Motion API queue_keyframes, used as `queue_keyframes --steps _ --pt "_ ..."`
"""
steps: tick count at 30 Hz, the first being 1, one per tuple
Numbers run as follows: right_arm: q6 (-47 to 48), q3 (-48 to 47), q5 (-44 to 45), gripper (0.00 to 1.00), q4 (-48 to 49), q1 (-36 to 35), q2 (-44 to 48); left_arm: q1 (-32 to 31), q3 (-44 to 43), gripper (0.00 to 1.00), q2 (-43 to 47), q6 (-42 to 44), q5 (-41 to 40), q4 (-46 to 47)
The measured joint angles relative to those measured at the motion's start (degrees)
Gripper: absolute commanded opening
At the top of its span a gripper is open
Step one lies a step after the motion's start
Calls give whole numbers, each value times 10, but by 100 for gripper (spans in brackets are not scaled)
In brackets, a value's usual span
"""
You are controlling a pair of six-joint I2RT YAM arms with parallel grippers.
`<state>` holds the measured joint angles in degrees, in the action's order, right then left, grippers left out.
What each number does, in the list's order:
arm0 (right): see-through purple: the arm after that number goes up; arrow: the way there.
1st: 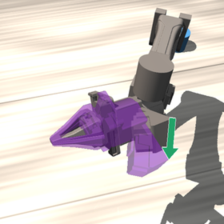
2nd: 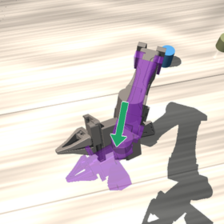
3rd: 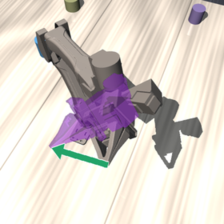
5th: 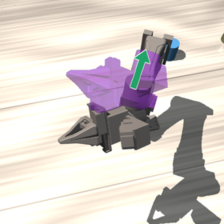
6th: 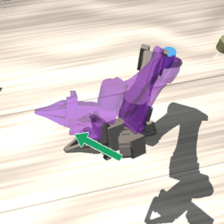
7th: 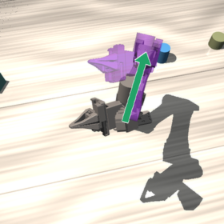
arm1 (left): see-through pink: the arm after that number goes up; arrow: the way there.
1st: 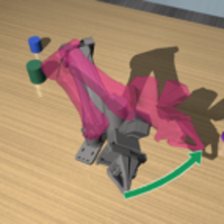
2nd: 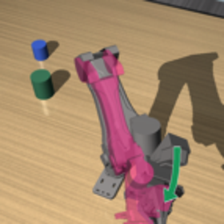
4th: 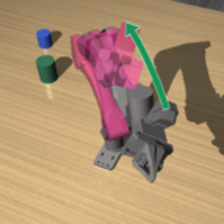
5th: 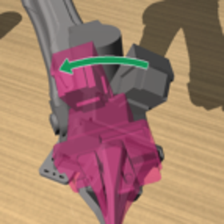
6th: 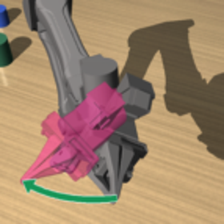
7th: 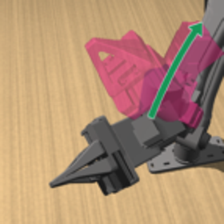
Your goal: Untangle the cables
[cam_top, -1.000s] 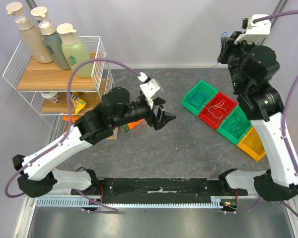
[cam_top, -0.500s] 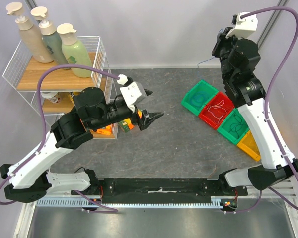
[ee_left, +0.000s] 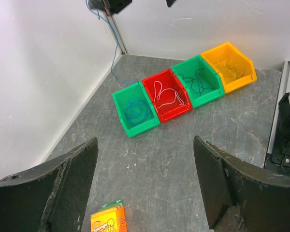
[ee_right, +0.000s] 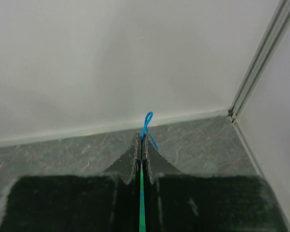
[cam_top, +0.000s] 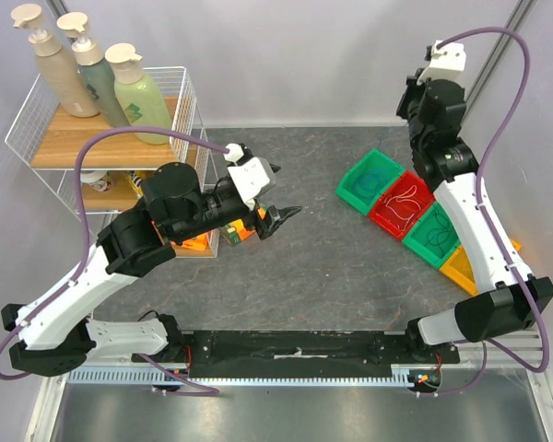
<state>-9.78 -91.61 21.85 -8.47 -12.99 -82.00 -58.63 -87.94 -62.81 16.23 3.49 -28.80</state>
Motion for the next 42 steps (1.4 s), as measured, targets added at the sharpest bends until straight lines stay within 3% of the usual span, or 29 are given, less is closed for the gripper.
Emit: queue_keyframes --steps 8,13,18,27,35,42 --pt "-55 150 -34 0 4 9 54 0 -2 86 -26 -1 1 1" --pt "-96 202 -103 0 9 70 31 0 -2 86 -36 -12 8 2" --pt "-144 191 -207 0 -17 130 -81 0 -2 85 -35 -38 12 2" --pt "-158 141 -364 0 -117 125 -243 0 -2 84 -35 -78 9 2" --pt "-145 68 -379 0 -161 125 -311 0 -3 84 -35 -97 10 2" --pt "-90 -25 -331 0 -185 125 -345 0 -3 84 -35 -113 11 2"
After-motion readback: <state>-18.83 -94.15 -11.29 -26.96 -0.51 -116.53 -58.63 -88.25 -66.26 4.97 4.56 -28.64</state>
